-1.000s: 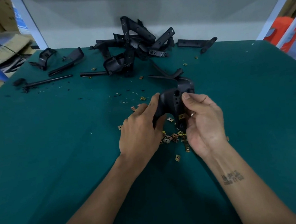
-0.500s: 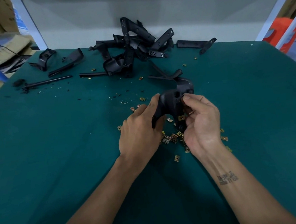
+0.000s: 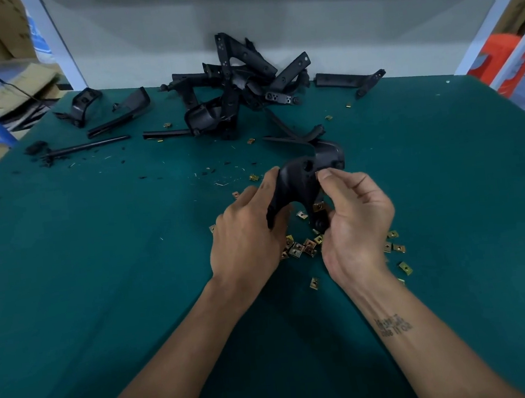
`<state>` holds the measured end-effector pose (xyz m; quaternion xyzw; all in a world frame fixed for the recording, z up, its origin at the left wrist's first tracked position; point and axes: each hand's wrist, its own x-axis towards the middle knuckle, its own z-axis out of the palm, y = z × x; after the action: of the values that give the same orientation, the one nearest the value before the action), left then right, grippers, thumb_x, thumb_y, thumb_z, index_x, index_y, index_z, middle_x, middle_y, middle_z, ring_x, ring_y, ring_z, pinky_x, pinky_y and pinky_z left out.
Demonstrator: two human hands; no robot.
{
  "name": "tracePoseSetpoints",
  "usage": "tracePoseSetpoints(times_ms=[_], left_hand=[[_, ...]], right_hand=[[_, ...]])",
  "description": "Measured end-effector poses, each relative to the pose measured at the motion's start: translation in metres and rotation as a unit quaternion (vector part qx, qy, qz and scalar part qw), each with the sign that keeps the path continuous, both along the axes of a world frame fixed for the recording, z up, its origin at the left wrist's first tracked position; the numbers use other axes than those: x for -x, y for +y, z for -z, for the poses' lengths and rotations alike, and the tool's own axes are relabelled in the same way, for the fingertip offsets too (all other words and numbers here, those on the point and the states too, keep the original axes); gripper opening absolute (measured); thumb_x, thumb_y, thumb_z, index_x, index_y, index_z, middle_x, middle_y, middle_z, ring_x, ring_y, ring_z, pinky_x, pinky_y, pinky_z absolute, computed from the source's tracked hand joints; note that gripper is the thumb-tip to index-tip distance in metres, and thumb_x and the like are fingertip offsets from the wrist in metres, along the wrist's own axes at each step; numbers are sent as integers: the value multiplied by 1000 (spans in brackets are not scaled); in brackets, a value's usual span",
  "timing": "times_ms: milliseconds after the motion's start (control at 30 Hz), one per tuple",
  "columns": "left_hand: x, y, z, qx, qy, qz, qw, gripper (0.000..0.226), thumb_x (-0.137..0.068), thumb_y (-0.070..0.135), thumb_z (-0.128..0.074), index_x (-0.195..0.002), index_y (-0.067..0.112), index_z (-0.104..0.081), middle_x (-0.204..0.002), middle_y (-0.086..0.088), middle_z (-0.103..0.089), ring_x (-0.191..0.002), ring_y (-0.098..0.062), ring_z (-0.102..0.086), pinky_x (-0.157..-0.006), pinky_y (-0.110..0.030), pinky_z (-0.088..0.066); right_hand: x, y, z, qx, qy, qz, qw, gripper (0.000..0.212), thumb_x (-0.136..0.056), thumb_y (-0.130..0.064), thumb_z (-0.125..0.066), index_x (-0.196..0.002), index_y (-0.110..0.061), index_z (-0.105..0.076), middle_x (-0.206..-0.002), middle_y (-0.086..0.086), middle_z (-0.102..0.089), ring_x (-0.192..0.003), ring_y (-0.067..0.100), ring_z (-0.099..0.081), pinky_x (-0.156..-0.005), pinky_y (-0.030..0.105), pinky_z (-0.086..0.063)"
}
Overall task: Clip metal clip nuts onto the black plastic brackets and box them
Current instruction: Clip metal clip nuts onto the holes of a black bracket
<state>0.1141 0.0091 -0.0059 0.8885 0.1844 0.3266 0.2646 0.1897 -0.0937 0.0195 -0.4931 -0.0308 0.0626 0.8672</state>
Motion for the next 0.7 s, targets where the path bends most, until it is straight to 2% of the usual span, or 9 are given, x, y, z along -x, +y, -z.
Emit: tracePoseSetpoints(times_ms=[133,233,367,467,500,633,700], left_hand=[[0,0,-1,-7,-7,1,1000,55,-96,34,-66,-148,28,-47,-89,5,-61,-71,-27,-60,-62,-49,-54],[0,0,-1,-2,-15,-3,1000,56,-96,32,-68,-148,27,-49,-88,5,-61,-71,-27,-58,-62,-48,-53],[0,0,0,7,-22,-1,1000,56,-95,30,-70,-148,24,-51,-86,4,-60,-70,-28,-58,-61,-48,-53],[0,-1,0,11,-24,1,1000,56,-95,29,-71,-147,23,-53,-86,3,-60,-70,-29,-59,-61,-49,-53],[0,-1,0,8,-22,0,1000,55,-95,30,-70,-147,23,-53,-85,4,-59,-69,-29,-58,-60,-48,-53],[0,-1,0,-6,-14,3,1000,54,-96,30,-68,-148,23,-51,-84,7,-54,-68,-27,-57,-58,-48,-52],[1,-1,0,-2,-15,6,1000,55,-96,29,-67,-149,23,-50,-85,7,-55,-69,-27,-58,-59,-47,-53]], right_hand=[[-2,1,1,5,-30,9,1000,18,-87,8,-73,-79,-7,-70,-75,1,-73,-76,12,-69,-77,23,-57],[-2,1,2,6,-54,-2,999,23,-88,8,-73,-76,-12,-72,-75,1,-72,-77,14,-66,-77,24,-55],[-3,0,1,7,-75,-34,997,24,-83,-4,-68,-65,-21,-70,-76,2,-69,-82,20,-62,-83,38,-50],[-9,-2,0,-6,-69,-56,996,27,-80,-6,-64,-60,-24,-68,-75,3,-66,-83,24,-58,-86,48,-44],[-9,-2,1,-1,-77,-57,995,28,-80,-6,-63,-60,-24,-68,-75,3,-66,-83,24,-58,-87,48,-44],[-8,0,5,28,-135,-49,989,26,-81,-2,-64,-67,-24,-70,-75,-4,-69,-79,12,-63,-80,29,-50],[-6,0,9,31,-147,-46,988,24,-80,-5,-66,-68,-26,-71,-76,-5,-69,-81,12,-63,-80,28,-50]])
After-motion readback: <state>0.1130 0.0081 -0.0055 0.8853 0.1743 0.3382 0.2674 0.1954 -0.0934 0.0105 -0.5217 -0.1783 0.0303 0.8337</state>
